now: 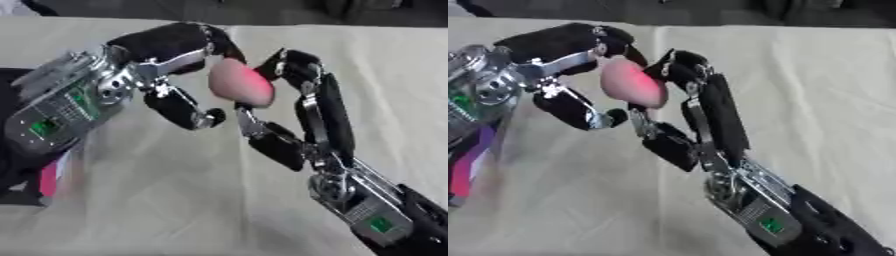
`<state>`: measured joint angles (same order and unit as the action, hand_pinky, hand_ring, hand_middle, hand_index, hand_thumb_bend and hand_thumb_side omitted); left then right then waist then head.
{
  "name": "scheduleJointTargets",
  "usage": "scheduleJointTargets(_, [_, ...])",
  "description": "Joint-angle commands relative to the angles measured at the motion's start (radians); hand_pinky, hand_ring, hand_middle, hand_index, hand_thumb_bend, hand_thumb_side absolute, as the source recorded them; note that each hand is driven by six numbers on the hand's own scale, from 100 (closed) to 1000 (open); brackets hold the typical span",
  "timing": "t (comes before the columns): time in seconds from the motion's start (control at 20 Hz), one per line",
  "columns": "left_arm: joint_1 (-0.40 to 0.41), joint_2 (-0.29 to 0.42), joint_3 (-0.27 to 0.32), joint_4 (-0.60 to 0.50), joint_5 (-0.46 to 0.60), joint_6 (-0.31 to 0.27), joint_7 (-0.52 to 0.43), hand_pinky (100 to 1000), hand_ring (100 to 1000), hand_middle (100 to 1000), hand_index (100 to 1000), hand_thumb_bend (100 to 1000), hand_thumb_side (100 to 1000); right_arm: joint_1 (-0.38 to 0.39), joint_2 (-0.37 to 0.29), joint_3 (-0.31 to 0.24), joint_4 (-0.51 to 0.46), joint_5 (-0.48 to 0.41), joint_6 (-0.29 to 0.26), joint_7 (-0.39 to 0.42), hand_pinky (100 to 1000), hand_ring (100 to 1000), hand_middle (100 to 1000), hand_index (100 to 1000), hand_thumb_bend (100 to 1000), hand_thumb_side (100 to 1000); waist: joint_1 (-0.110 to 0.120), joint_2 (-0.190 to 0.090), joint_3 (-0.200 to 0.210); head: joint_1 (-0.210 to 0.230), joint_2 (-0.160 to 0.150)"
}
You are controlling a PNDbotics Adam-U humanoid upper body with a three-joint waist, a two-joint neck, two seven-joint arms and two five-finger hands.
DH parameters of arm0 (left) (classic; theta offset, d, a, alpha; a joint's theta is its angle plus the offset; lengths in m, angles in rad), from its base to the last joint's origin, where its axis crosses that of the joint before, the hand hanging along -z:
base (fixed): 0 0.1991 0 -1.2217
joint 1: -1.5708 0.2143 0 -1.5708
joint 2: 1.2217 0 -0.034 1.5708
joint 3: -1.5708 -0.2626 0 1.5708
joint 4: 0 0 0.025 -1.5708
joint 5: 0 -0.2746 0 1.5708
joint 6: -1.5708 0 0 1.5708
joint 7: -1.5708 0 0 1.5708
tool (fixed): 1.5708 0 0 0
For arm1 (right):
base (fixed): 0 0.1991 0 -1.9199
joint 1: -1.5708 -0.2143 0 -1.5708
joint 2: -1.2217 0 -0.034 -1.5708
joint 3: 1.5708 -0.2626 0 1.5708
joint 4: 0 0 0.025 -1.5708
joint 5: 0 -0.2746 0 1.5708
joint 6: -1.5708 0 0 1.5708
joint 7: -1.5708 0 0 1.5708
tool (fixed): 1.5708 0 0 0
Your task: Pick up the objects with one hand, pass them to the other hand, and then place them into the box on the other side of the table.
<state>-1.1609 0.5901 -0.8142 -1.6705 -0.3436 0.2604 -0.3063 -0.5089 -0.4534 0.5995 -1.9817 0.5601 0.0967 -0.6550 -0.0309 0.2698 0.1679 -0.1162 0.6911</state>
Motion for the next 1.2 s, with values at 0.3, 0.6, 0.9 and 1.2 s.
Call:
scheduleJointTargets(0.3, [-0.014, 0.035, 0.028, -0.048, 0.017, 0.025, 0.016, 796, 983, 689, 819, 299, 124, -0.005, -0.017, -0.001, -0.018, 0.004, -0.001, -0.014, 531, 503, 459, 493, 100, 100, 0.003, -0.015, 0.003, -0.008, -0.014])
scheduleJointTargets(0.6, [-0.015, 0.038, 0.031, -0.091, 0.091, 0.051, 0.093, 799, 985, 688, 819, 260, 137, -0.002, -0.015, 0.008, -0.018, -0.003, 0.001, 0.003, 523, 500, 457, 491, 100, 100, 0.002, -0.014, 0.005, -0.019, -0.02])
scheduleJointTargets(0.9, [-0.019, 0.036, 0.017, -0.104, 0.129, 0.067, 0.128, 794, 977, 673, 810, 232, 135, -0.002, -0.015, 0.009, -0.018, -0.009, 0.001, 0.014, 521, 499, 456, 490, 100, 100, 0.003, -0.013, 0.006, -0.021, -0.019])
scheduleJointTargets(1.2, [-0.022, 0.033, 0.012, -0.11, 0.143, 0.066, 0.126, 791, 968, 654, 792, 239, 127, -0.003, -0.016, 0.008, -0.018, -0.013, -0.002, 0.014, 520, 500, 457, 491, 100, 100, 0.004, -0.013, 0.005, -0.024, -0.014])
